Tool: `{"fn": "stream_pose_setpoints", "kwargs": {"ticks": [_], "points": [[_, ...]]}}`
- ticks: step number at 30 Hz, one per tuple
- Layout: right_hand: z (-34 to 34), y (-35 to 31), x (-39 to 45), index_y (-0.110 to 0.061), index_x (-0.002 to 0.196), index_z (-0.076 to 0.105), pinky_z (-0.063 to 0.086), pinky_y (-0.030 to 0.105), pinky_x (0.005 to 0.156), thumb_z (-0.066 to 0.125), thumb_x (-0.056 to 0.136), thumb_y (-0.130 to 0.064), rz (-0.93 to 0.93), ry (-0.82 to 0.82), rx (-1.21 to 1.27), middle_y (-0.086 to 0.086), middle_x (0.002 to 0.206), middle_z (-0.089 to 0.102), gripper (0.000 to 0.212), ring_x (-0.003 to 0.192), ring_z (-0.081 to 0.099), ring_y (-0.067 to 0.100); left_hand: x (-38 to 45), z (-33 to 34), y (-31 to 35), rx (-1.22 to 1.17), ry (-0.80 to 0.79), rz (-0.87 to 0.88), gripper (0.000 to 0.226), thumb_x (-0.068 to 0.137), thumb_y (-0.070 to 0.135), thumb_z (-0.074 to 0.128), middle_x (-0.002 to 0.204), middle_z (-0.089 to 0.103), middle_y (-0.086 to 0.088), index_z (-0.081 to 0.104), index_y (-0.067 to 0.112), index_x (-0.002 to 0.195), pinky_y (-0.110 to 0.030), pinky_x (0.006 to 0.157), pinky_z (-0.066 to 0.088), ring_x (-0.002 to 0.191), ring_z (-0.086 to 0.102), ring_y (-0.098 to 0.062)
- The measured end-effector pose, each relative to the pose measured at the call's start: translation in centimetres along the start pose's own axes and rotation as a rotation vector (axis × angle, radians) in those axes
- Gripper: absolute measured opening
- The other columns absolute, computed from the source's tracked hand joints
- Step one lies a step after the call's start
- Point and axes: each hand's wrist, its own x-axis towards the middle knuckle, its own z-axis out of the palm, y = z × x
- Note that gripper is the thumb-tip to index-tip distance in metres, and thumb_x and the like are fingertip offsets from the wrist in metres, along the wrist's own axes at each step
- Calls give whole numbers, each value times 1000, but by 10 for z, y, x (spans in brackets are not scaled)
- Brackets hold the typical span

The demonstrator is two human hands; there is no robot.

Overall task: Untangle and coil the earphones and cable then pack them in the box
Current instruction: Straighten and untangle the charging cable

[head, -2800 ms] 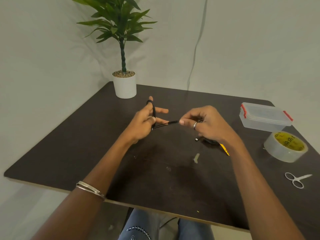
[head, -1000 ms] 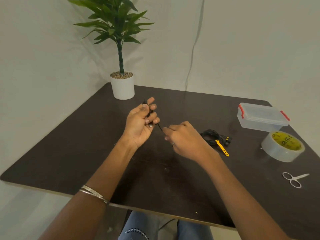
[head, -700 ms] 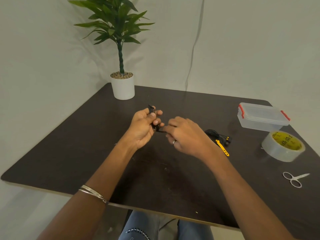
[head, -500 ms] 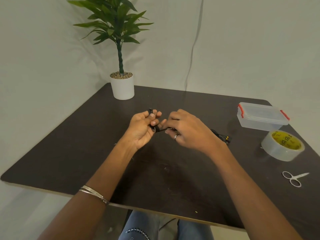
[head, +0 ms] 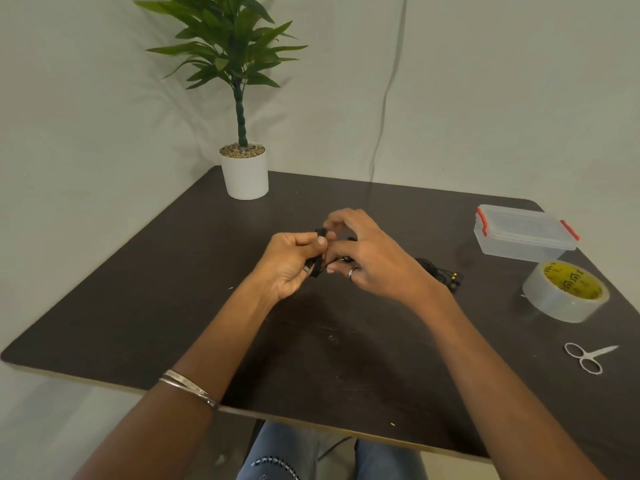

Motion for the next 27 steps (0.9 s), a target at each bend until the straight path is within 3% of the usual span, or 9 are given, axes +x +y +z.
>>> {"fn": "stream_pose_setpoints", "kwargs": {"ticks": [3,5,9,13,16,19,23,27], "points": [[-1,3,1,-12,87,71,31,26,106,70,85,-17,22,-74,9,6,150,35,5,137,32,21,-3,4,0,177,-18,-32,11,88,-7,57,68,70,-11,66,-9,93,-20,53,56,56,68,-14],[-4,5,3,-13,87,71,27,24,107,69,86,-16,35,-152,37,5,150,38,4,139,31,19,-4,3,2,266,-42,-62,11,86,-8,58,69,68,-16,66,-11,93,-24,54,57,56,69,-19],[-9,6,-1,-12,84,73,44,27,98,74,82,-14,55,-156,274,3,117,68,3,117,52,2,-5,-1,3,222,-77,-151,5,81,-12,62,74,66,-22,61,-13,86,-36,55,60,59,69,-26],[-6,12,-5,-15,87,75,52,35,86,76,80,-15,80,-114,387,-3,98,72,7,99,65,9,-5,-1,-3,154,-46,-192,9,83,-11,61,81,60,-23,54,-5,85,-38,55,58,60,67,-26],[1,17,-7,-17,90,76,51,24,80,75,81,-16,85,-66,367,-5,90,72,9,87,66,5,-3,-3,-5,74,-45,-201,19,85,-6,61,90,60,-21,50,-1,100,-43,61,57,79,64,-31],[9,21,-10,-14,90,76,48,20,78,75,82,-17,68,9,288,-4,87,72,9,84,64,7,-1,-3,-1,168,-84,-131,13,91,1,56,91,62,-18,55,0,103,-43,67,59,83,65,-28],[18,25,-11,-14,87,76,48,23,76,73,79,-22,75,94,248,-3,84,73,12,81,66,12,-2,1,4,492,-129,5,21,96,3,50,97,69,-16,62,-4,111,-24,73,58,88,68,-18],[24,26,-14,-13,88,77,47,17,73,77,78,-18,162,139,302,-4,83,72,11,77,64,4,-1,-2,8,722,-163,133,16,91,7,60,94,74,-8,72,7,102,-25,87,52,93,69,-13]]}}
